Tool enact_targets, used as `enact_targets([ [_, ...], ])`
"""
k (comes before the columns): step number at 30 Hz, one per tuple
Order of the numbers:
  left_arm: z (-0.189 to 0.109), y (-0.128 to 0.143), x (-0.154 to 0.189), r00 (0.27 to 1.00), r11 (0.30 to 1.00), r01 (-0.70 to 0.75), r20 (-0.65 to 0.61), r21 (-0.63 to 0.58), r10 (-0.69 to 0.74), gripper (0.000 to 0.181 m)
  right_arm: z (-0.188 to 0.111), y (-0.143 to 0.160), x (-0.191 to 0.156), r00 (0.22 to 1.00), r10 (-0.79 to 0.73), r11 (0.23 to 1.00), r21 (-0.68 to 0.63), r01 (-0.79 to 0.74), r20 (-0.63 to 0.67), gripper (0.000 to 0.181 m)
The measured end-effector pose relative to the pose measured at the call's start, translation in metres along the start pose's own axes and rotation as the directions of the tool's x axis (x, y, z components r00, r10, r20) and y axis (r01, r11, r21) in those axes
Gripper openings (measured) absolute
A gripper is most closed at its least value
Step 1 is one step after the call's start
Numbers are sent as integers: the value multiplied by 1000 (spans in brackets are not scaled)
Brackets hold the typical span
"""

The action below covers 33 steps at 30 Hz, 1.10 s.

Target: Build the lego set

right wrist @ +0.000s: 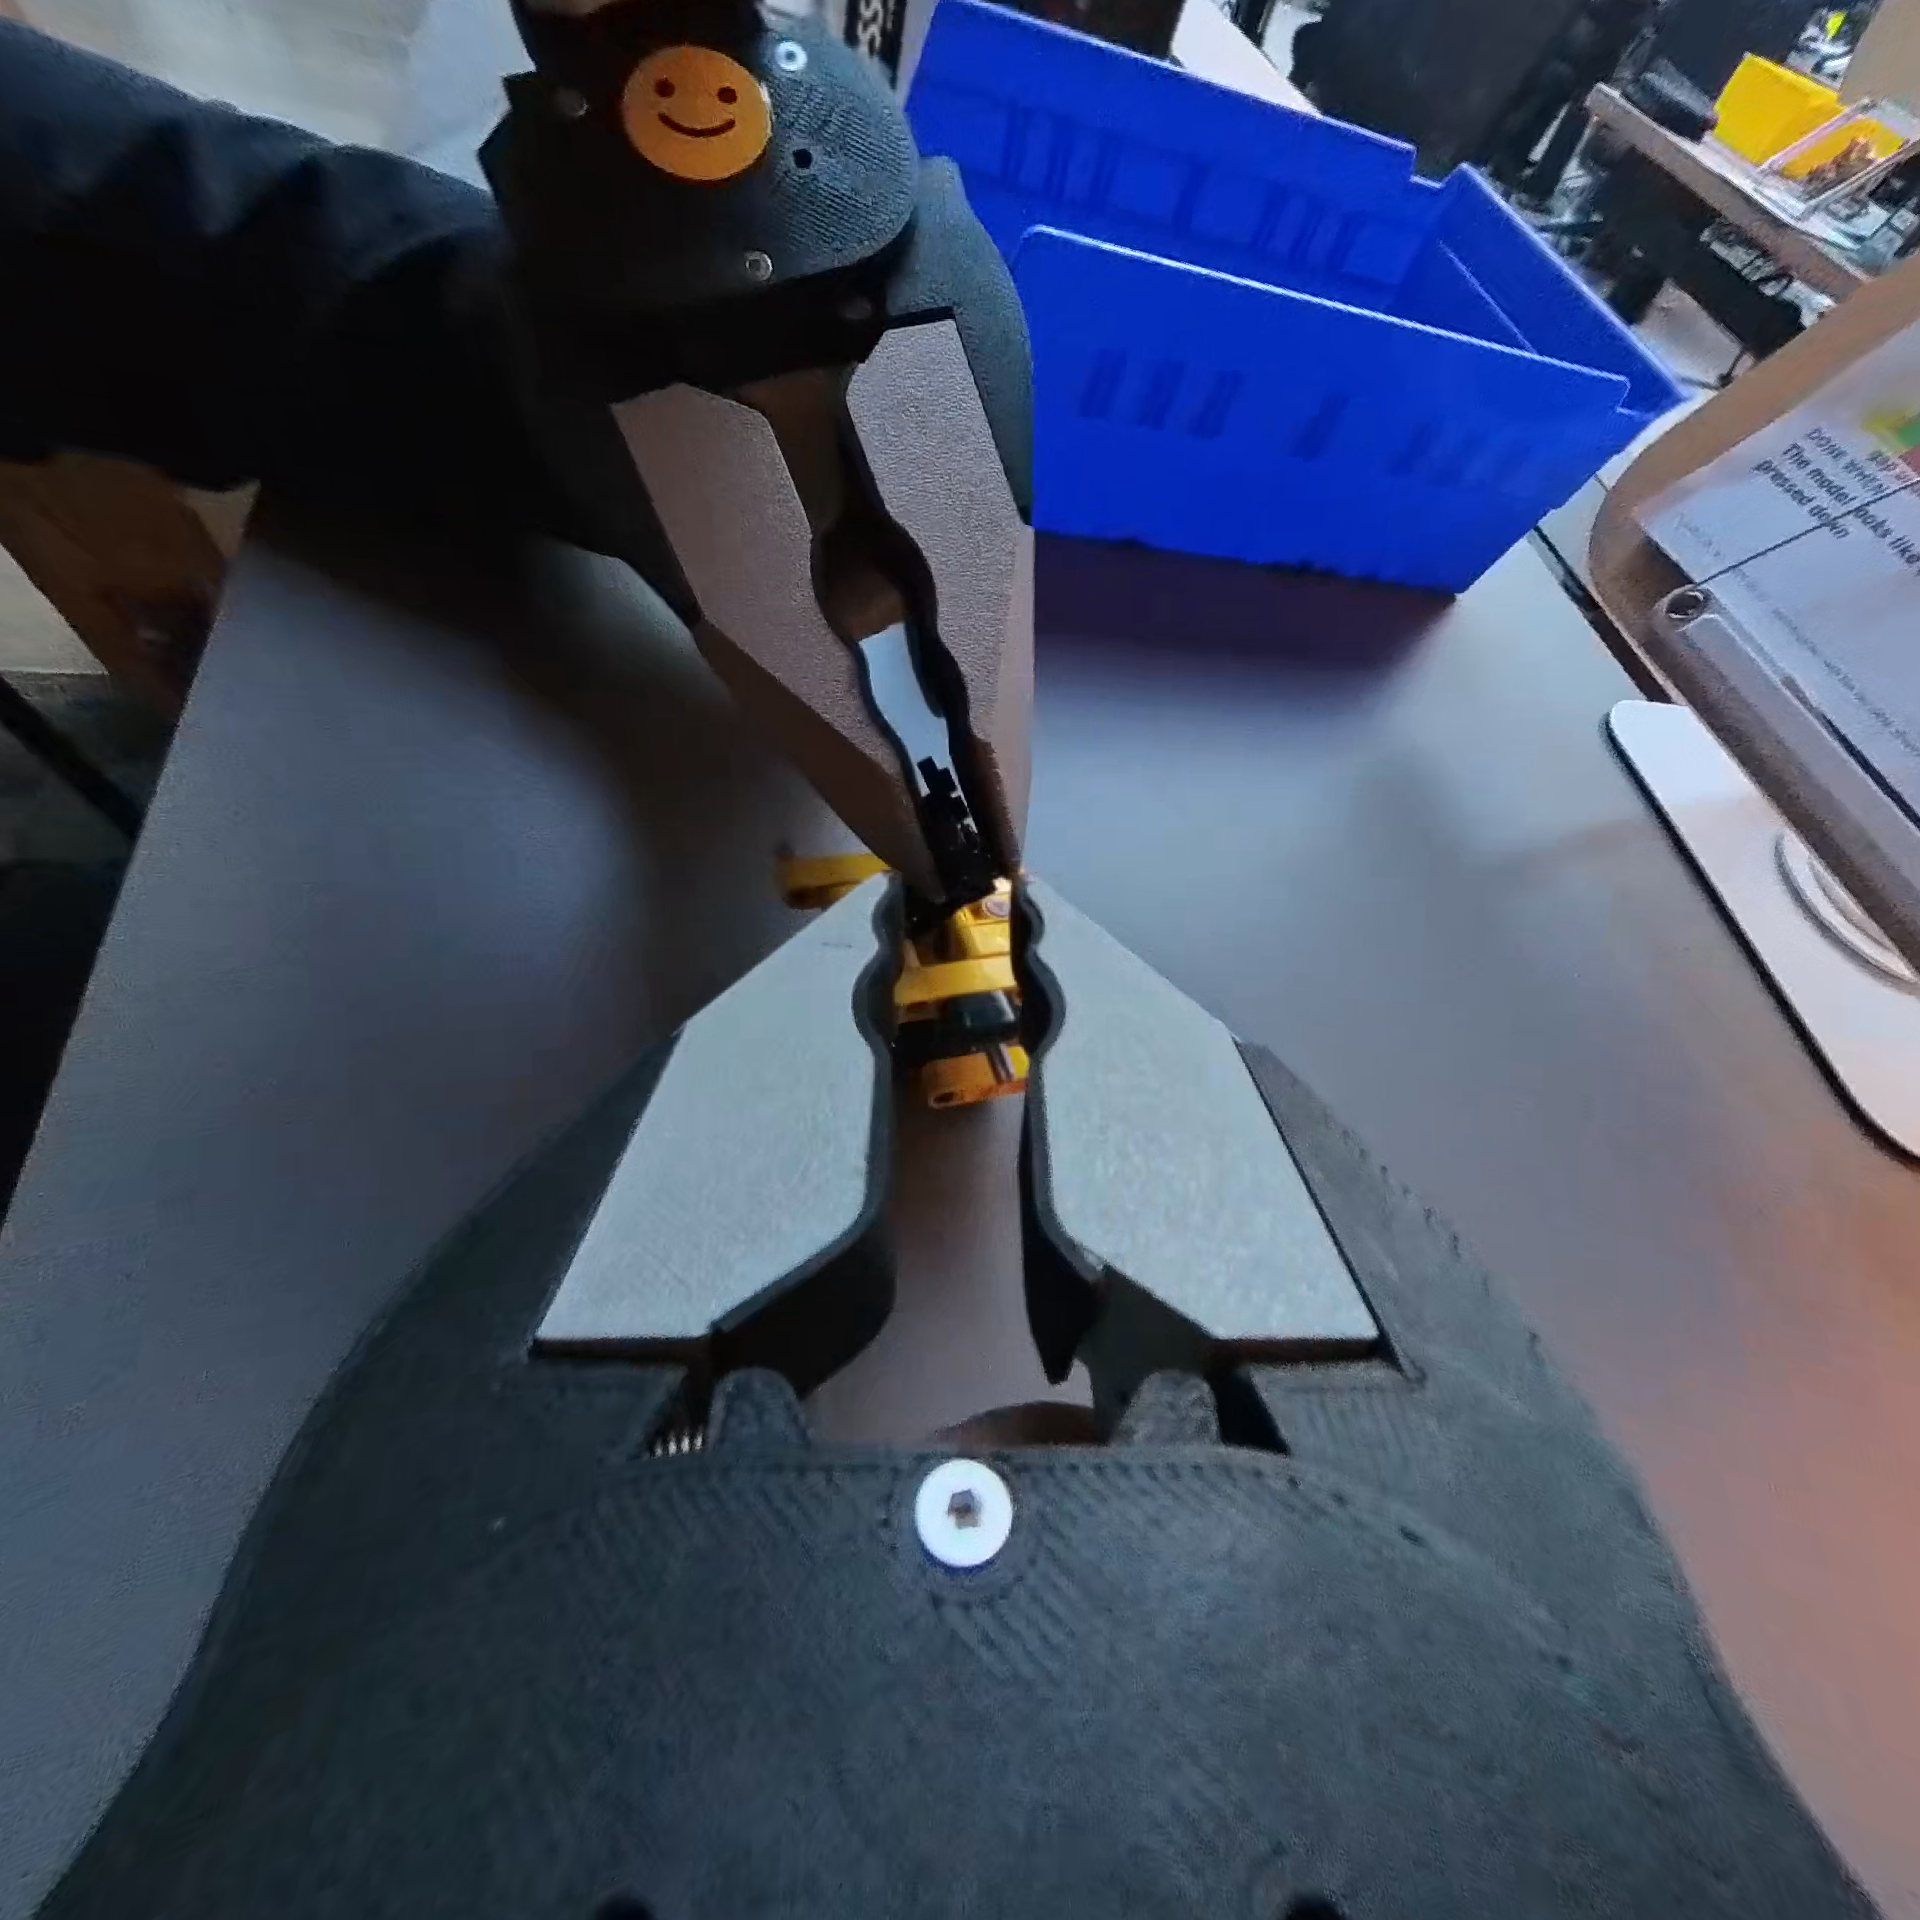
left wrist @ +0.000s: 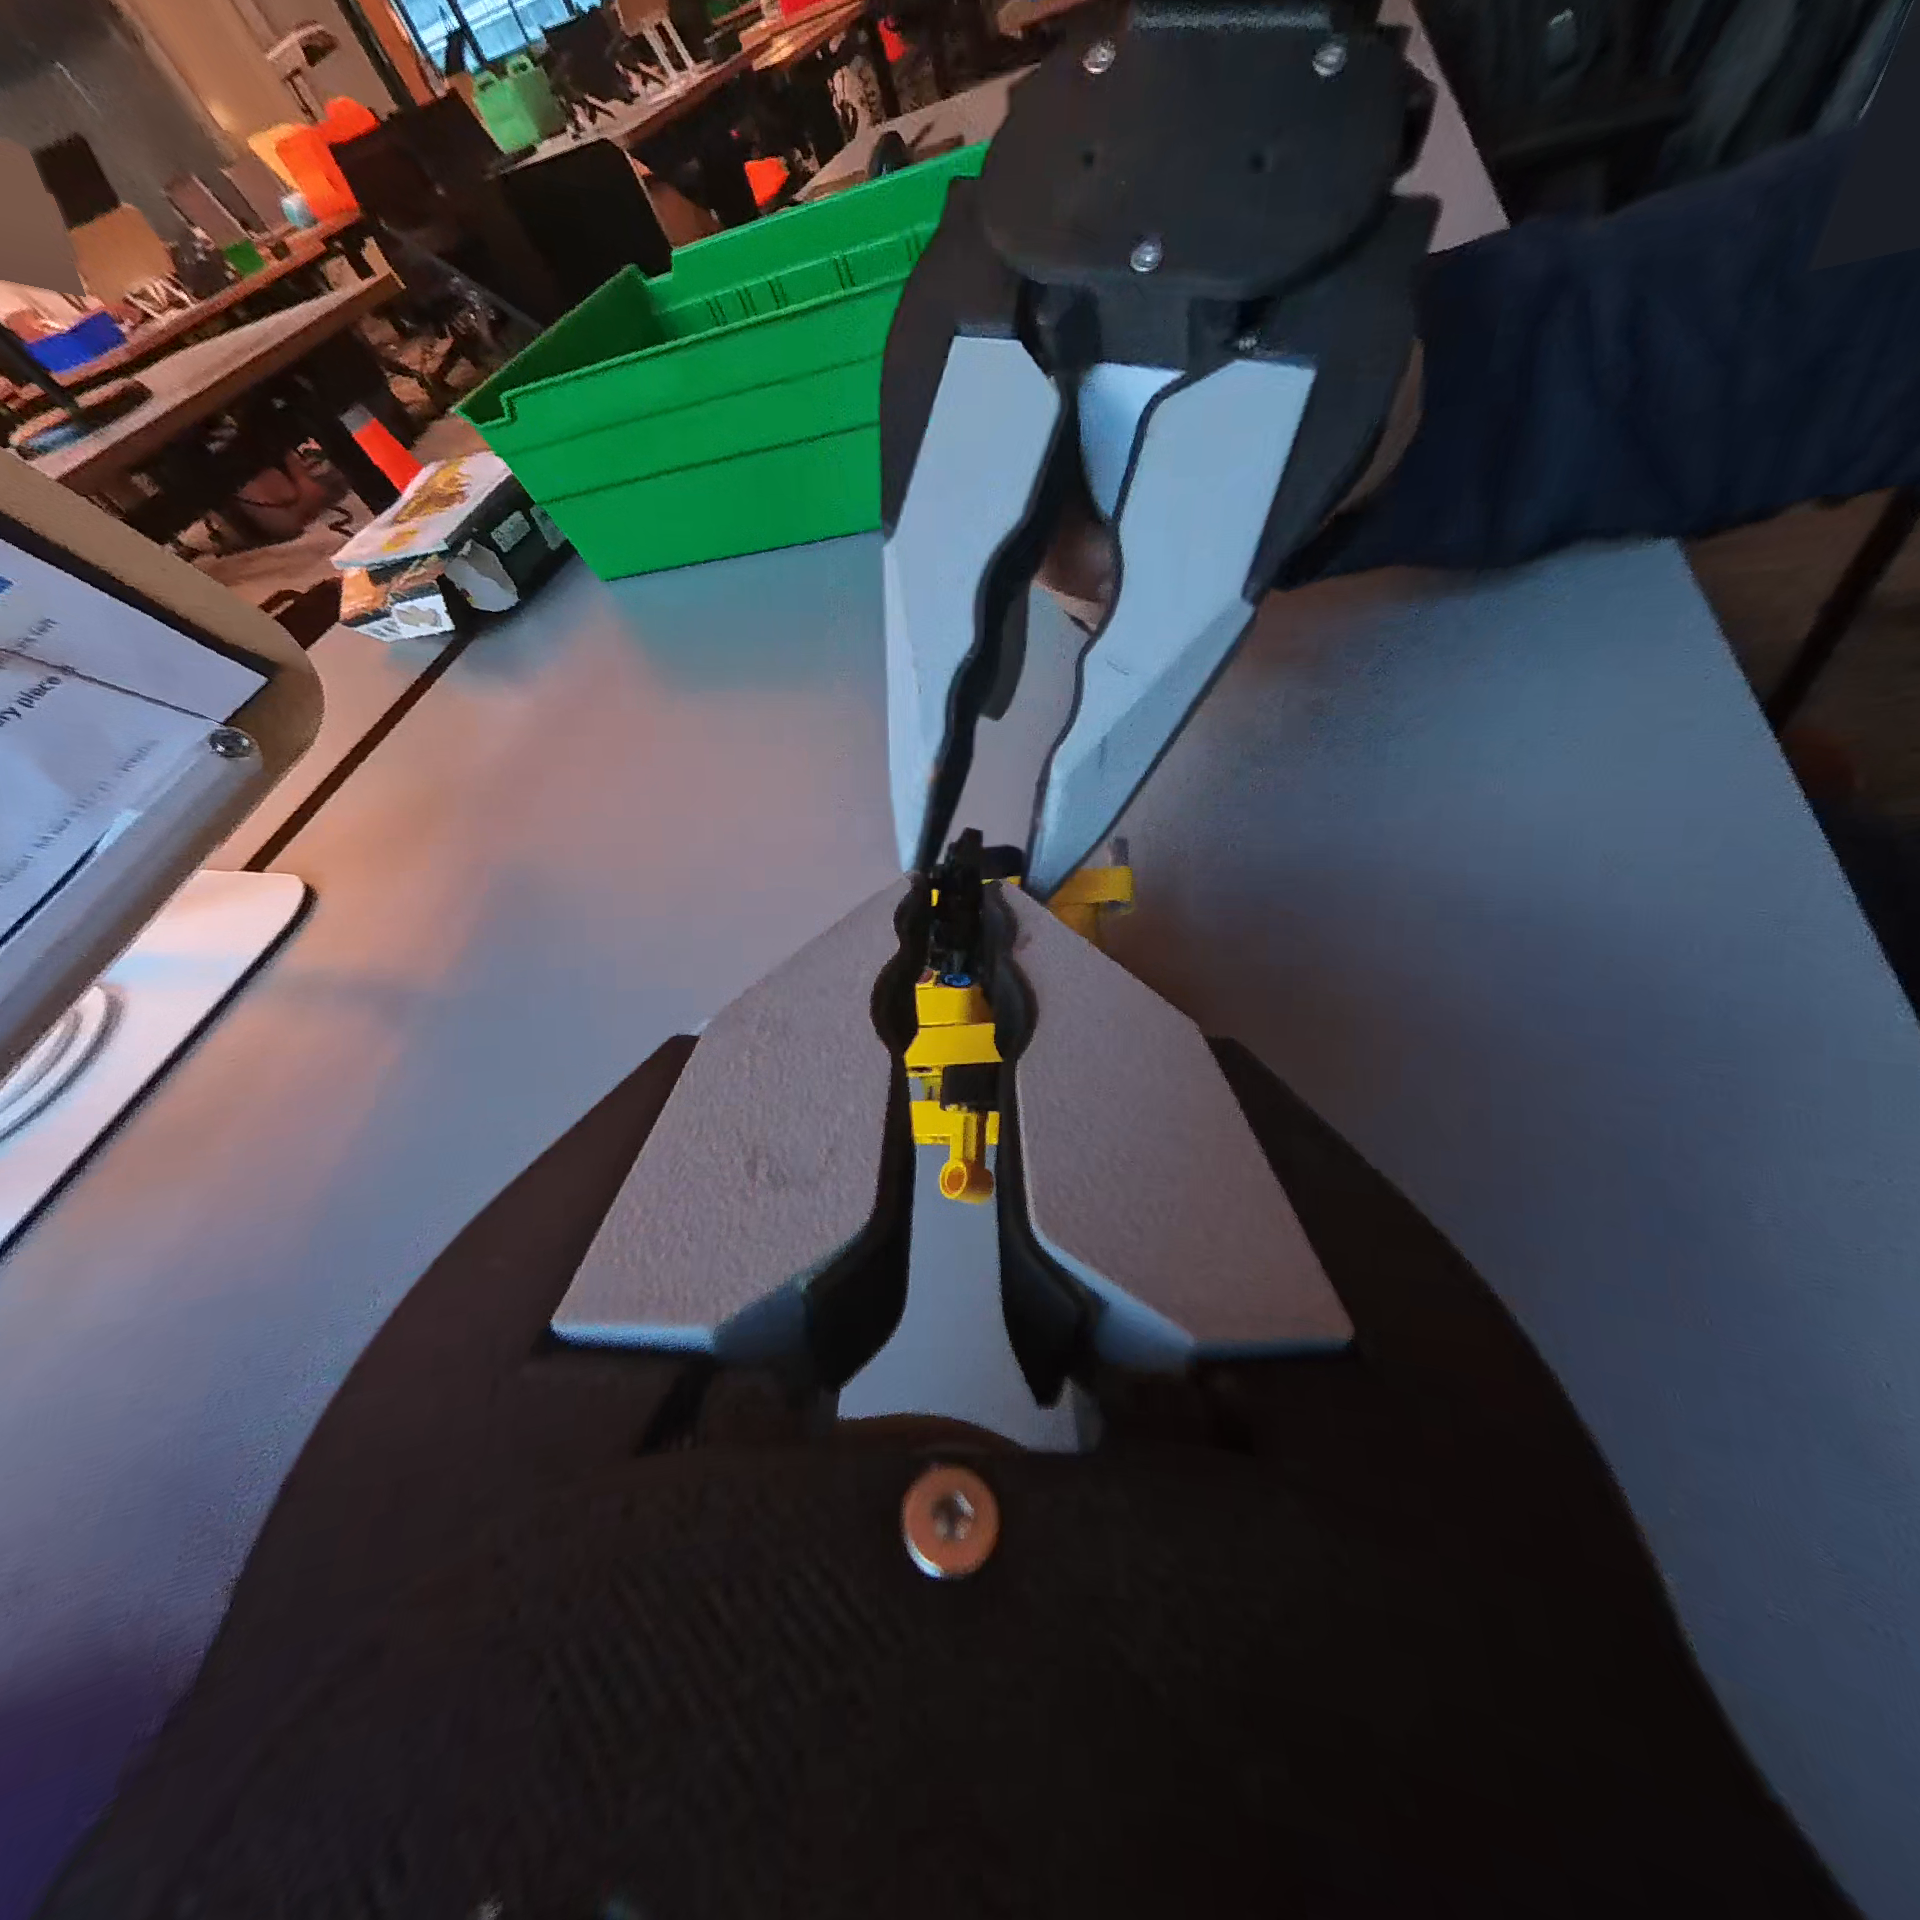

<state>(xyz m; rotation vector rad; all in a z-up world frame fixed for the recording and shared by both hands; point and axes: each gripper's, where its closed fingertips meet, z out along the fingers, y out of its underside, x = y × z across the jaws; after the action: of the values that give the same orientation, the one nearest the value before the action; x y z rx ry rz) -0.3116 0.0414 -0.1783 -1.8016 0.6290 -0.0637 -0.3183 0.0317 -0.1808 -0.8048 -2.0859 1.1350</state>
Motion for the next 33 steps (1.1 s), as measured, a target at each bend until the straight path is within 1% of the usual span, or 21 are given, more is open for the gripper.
enact_targets([
  [3, -2, -1, 2, 1000, 1000, 7, -15, 10, -7, 5, -1, -2, -2, 1000, -20, 1000, 20, 19, 6, 16],
  [6, -3, -4, 5, 997, 998, 55, -58, 30, -53, 5, -4, -5, -4, 999, -29, 999, 46, 28, 33, 15],
  [9, -2, -3, 7, 994, 996, 80, -77, 26, -78, 5, -10, -12, -5, 998, -65, 994, 88, 63, 24, 8],
  [11, -1, -2, 10, 992, 996, 83, -96, 23, -80, 5, -9, -13, -8, 997, -75, 993, 89, 72, 30, 3],
  [15, -1, 0, 11, 987, 993, 115, -116, 16, -112, 5, -4, -11, -8, 996, -94, 992, 81, 93, 4, 3],
  [17, -1, 1, 11, 985, 992, 126, -119, 14, -123, 5, -4, -10, -7, 997, -75, 994, 75, 75, 9, 2],
  [20, -2, 1, 6, 993, 996, 90, -78, 16, -89, 8, -6, -7, -2, 1000, -28, 997, 66, 27, 13, 2],
  [24, -4, -2, 2, 993, 994, 102, -64, 26, -100, 6, -8, -9, 2, 991, 106, 989, 98, -114, 82, 2],
  [27, -4, -2, 1, 990, 992, 124, -74, 34, -121, 5, -7, -10, 3, 981, 159, 978, 121, -172, 113, 4],
  [28, -4, -2, 1, 987, 990, 139, -83, 31, -136, 4, -7, -9, 3, 978, 167, 976, 118, -182, 121, 6],
  [33, -3, 0, 1, 978, 982, 189, -100, 23, -186, 3, -5, -7, 3, 984, 140, 983, 107, -152, 108, 4],
])
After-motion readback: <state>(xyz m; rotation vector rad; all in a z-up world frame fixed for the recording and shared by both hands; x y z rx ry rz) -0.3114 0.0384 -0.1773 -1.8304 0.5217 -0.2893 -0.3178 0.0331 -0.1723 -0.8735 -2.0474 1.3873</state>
